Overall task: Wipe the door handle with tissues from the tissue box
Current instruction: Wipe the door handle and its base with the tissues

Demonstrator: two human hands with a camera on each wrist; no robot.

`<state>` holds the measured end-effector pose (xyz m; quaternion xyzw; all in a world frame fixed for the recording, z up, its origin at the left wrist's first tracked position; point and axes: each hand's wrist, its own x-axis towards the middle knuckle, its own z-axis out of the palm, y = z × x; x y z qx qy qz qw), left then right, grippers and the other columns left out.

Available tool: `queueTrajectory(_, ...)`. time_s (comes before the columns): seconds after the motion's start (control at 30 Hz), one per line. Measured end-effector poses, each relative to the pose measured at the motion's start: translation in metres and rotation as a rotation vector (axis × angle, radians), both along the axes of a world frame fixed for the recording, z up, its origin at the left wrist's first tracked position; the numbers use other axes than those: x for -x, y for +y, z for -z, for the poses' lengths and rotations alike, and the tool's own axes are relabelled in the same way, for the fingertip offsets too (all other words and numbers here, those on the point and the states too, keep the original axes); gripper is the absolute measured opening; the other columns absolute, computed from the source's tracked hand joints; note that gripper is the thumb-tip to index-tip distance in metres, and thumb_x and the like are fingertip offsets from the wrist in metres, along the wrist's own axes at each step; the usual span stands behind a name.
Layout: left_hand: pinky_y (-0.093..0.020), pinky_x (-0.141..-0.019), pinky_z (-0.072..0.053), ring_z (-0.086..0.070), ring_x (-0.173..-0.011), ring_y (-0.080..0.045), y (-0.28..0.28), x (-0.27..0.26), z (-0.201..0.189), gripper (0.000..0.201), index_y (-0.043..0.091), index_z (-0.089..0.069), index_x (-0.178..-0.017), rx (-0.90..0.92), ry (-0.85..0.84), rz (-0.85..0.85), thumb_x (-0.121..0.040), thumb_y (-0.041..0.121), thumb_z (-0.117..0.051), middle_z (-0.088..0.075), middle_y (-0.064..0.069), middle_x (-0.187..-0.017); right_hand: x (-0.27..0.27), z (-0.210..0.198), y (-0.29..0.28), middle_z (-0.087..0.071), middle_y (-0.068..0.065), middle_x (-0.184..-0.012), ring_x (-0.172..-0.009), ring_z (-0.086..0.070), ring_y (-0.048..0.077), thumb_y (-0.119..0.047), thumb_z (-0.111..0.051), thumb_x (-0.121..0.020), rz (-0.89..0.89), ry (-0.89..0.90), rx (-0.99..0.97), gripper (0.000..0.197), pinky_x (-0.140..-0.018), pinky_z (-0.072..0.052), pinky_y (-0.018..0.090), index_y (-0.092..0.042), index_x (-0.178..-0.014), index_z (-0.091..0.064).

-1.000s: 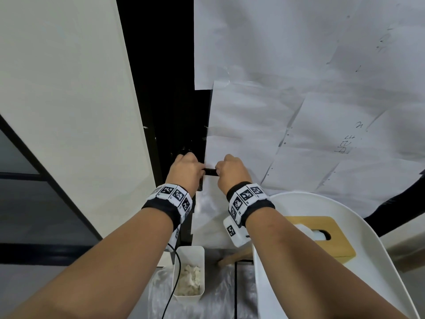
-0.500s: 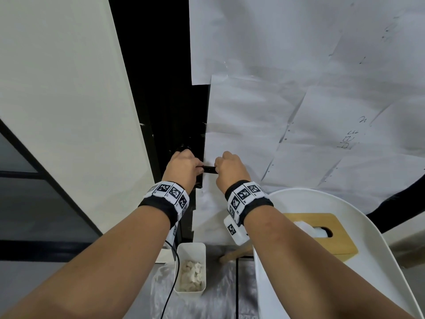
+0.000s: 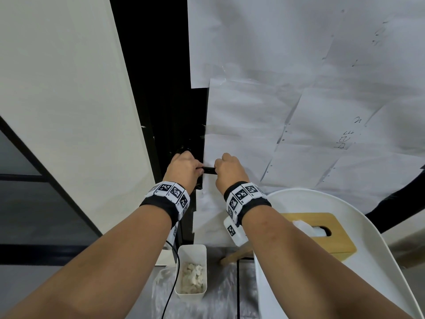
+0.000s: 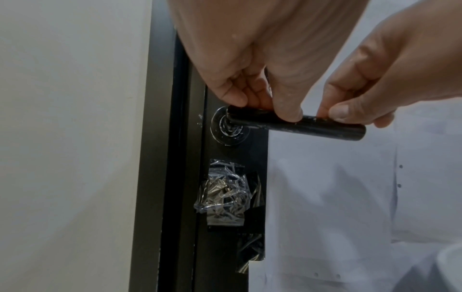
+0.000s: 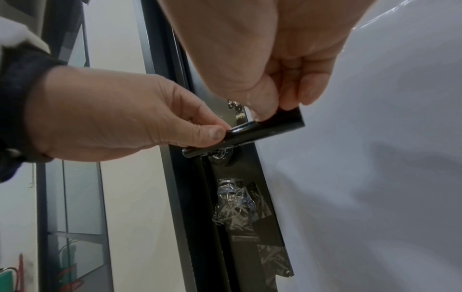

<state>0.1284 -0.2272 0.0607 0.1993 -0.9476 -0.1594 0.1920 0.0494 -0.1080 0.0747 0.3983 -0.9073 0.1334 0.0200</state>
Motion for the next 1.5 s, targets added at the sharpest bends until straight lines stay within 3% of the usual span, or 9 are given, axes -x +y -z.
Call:
queueTrajectory(0.6, -0.028, -0.088, -0.040, -0.048, -0.103, -0.022, 0.001, -0.002, -0.003, 0.024, 0.020, -0.070, -0.113, -0.001, -0.013, 0.003, -0.093, 0.027, -0.058, -0.057, -0.003, -0.106, -0.002, 0.000, -0.001, -0.051, 0.012, -0.107, -0.097, -0.048, 0.028, 0.005, -0.045, -0.082, 0.009, 0.010, -0.024, 0.027, -0.073, -0.040, 0.032, -0.004, -0.103, -0.059)
queueTrajectory(0.9, -0.032, -0.091, -0.044, -0.049, -0.100, -0.024, -0.001, -0.004, 0.002, 0.025, 0.017, -0.070, -0.113, 0.038, 0.013, 0.026, -0.091, 0.025, -0.060, -0.058, -0.002, -0.104, -0.009, 0.005, 0.004, -0.052, 0.008, -0.106, -0.098, -0.047, 0.028, -0.005, -0.044, -0.085, 0.048, 0.089, -0.033, 0.026, -0.076, -0.038, 0.035, -0.010, -0.105, -0.060)
queueTrajectory(1.07, -0.032, -0.089, -0.046, -0.050, -0.097, -0.025, -0.001, -0.012, 0.010, 0.029, 0.014, -0.068, -0.115, 0.099, 0.053, 0.090, -0.087, 0.018, -0.064, -0.058, -0.003, -0.104, -0.020, 0.013, 0.009, -0.052, 0.006, -0.112, -0.101, -0.047, 0.028, -0.003, -0.046, -0.080, 0.080, 0.098, -0.029, 0.035, -0.081, -0.040, 0.037, -0.013, -0.112, -0.056)
queueTrajectory(1.23, -0.035, -0.092, -0.046, -0.052, -0.100, -0.028, -0.002, -0.020, 0.018, 0.041, 0.009, -0.062, -0.123, 0.141, 0.054, 0.148, -0.081, 0.010, -0.067, -0.059, -0.006, -0.110, -0.032, 0.021, 0.012, -0.048, 0.005, -0.125, -0.108, -0.046, 0.028, -0.003, -0.047, -0.079, 0.129, 0.088, -0.034, 0.053, -0.086, -0.041, 0.038, -0.014, -0.131, -0.044)
queueTrajectory(1.37, -0.038, -0.099, -0.045, -0.050, -0.113, -0.029, 0.000, -0.027, 0.025, 0.053, 0.006, -0.054, -0.132, 0.177, 0.011, 0.163, -0.080, 0.008, -0.068, -0.055, -0.008, -0.123, -0.039, 0.025, 0.016, -0.041, 0.002, -0.139, -0.114, -0.045, 0.027, -0.005, -0.048, -0.081, 0.143, 0.068, -0.046, 0.063, -0.091, -0.040, 0.039, -0.015, -0.142, -0.034)
queueTrajectory(1.5, -0.034, -0.107, -0.036, -0.042, -0.124, -0.027, 0.005, -0.030, 0.026, 0.058, 0.006, -0.046, -0.138, 0.185, -0.043, 0.155, -0.083, 0.009, -0.065, -0.048, -0.007, -0.135, -0.040, 0.024, 0.017, -0.039, 0.001, -0.141, -0.115, -0.045, 0.027, -0.005, -0.048, -0.080, 0.132, 0.068, -0.064, 0.066, -0.091, -0.040, 0.039, -0.015, -0.143, -0.032)
